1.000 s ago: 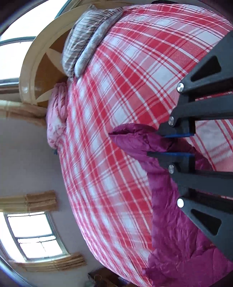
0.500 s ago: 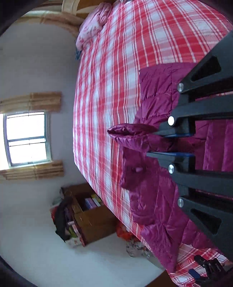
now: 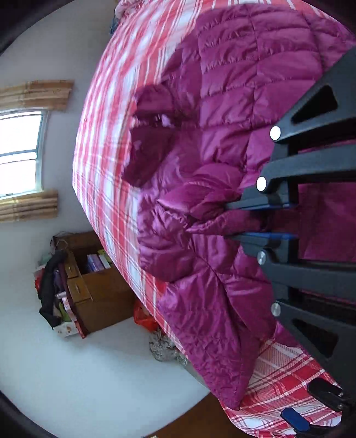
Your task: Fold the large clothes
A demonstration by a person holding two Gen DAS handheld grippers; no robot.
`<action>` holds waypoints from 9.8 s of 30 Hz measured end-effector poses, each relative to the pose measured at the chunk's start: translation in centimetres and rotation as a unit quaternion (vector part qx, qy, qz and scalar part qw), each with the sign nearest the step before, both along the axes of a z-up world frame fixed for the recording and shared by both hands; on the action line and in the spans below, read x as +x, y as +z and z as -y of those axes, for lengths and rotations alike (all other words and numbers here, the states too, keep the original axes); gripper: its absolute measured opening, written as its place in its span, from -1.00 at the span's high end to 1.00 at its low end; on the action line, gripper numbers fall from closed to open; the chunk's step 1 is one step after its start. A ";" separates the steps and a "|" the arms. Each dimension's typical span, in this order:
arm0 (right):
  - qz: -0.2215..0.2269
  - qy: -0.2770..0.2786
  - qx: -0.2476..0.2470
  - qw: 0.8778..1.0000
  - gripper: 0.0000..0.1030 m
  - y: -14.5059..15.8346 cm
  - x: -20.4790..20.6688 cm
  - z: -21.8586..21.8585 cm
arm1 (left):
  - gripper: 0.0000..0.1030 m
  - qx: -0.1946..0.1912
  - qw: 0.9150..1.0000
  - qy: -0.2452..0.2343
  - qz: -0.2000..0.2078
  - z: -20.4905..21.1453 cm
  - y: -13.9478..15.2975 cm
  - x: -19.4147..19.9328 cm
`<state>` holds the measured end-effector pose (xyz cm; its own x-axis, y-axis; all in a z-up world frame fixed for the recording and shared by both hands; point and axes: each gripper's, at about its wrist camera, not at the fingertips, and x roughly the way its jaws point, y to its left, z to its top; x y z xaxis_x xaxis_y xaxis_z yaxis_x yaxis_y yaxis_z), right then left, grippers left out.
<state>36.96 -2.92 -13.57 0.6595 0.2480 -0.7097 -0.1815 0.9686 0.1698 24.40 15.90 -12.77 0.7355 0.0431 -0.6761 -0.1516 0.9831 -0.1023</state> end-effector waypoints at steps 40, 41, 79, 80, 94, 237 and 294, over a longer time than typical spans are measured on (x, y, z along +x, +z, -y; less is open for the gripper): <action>-0.010 -0.139 -0.017 0.990 0.31 -0.8 -3.9 21.9 | -0.98 0.121 0.990 0.024 -0.070 14.5 -4.5 15.2; -0.025 -0.132 -0.020 0.991 0.29 -1.9 -3.5 21.6 | -0.98 0.120 0.990 0.023 -0.071 14.8 -4.6 15.2; -0.024 -0.116 -0.039 0.992 -0.28 -3.2 -3.3 20.5 | 0.70 -0.180 0.927 0.326 -0.036 -17.5 -4.4 10.2; -0.023 -0.118 -0.039 0.992 -0.28 -3.2 -3.3 20.5 | 0.74 -0.177 0.929 0.324 -0.035 -17.5 -4.4 10.2; -0.020 -0.121 -0.029 0.992 -0.28 -3.3 -3.3 20.8 | 0.93 0.005 0.982 0.104 0.157 -0.1 8.8 10.6; -0.214 -0.159 0.092 0.959 0.78 -2.2 12.0 24.0 | -0.22 0.024 0.996 -0.072 -0.039 14.6 2.5 20.8; -0.034 -0.210 0.078 0.974 0.74 1.2 7.9 26.4 | 0.71 -0.202 0.979 0.040 0.001 14.1 -4.9 21.1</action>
